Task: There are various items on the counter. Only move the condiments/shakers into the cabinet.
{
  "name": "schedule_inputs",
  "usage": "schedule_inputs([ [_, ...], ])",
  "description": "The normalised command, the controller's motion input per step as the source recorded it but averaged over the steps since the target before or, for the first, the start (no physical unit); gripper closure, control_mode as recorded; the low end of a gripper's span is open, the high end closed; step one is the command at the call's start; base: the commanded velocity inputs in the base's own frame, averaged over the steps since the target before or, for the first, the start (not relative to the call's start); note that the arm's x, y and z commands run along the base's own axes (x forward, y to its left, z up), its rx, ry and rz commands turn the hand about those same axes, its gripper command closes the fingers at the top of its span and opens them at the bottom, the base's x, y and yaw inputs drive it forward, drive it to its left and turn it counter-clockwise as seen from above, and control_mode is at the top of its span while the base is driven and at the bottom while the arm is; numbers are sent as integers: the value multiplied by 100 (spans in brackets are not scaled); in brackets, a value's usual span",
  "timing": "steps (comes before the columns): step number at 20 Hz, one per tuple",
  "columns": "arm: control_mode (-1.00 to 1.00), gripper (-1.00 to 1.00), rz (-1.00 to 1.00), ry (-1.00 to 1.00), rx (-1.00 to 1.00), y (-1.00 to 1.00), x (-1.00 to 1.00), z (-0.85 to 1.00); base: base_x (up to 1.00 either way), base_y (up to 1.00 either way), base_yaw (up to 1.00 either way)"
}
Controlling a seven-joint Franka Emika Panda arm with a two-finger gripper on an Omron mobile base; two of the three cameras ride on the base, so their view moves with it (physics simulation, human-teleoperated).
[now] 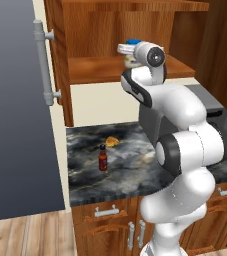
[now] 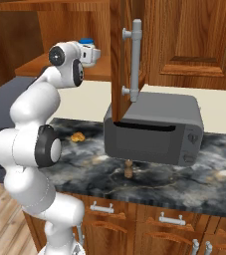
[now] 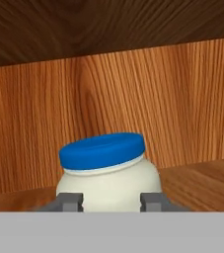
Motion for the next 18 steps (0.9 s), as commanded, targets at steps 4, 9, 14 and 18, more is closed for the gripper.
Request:
schedule_inputs([
  [4,-100,-100,0,-3,0,0,-39,0,0,0,0],
  [9,-100,-100,0,-4,0,0,-97,0,0,0,0],
  [14,-100,-100,0,-3,2,0,-100,1,0,0,0],
  [18,-100,-100,0,0,5,0,-100,1,0,0,0],
])
